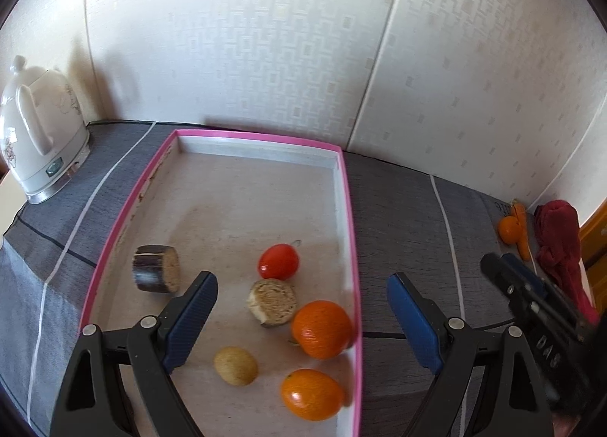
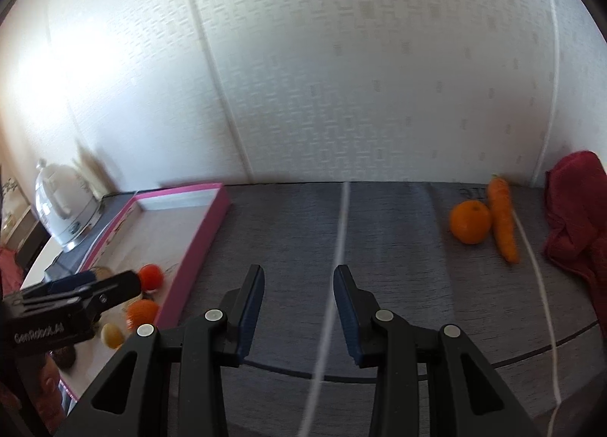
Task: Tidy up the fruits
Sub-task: 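Move the right tool to the carrot while left moves to the small orange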
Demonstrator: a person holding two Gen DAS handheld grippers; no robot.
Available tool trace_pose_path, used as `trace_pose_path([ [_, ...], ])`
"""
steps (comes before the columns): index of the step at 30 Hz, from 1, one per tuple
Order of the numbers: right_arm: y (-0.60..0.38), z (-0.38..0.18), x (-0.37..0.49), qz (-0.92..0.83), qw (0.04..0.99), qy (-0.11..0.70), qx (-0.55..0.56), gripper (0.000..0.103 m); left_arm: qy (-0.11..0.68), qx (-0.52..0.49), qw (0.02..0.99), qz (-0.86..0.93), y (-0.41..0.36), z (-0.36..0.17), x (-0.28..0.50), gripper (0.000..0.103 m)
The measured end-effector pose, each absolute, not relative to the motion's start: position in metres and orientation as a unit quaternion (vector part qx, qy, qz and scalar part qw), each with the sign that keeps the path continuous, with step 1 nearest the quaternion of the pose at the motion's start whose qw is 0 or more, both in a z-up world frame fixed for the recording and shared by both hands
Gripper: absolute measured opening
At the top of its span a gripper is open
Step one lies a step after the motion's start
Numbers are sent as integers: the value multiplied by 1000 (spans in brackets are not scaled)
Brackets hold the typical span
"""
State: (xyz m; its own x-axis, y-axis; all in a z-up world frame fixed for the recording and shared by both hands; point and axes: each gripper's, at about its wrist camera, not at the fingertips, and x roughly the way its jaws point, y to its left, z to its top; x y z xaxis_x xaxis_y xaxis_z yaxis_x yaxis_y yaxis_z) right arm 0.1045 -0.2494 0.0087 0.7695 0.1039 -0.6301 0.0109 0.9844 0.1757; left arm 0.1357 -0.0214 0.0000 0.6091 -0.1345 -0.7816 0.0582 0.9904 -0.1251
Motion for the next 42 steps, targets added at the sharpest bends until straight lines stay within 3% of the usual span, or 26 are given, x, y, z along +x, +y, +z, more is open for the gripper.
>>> trace_pose_path([
  [19,-357,5,109,-98,918,359,137,39,431,34,891,-140,-94,-12,123,96],
  [23,-375,6,117,-120,921,344,139,49,431,50,889,-150,-102,-17,119,98],
  [36,-432,-12,164,-141,903,352,202,48,421,35,891,-168,-109,-20,103,98],
  [42,-441,-25,184,-128,897,367,212,42,395,51,900,-179,-119,-15,93,98],
])
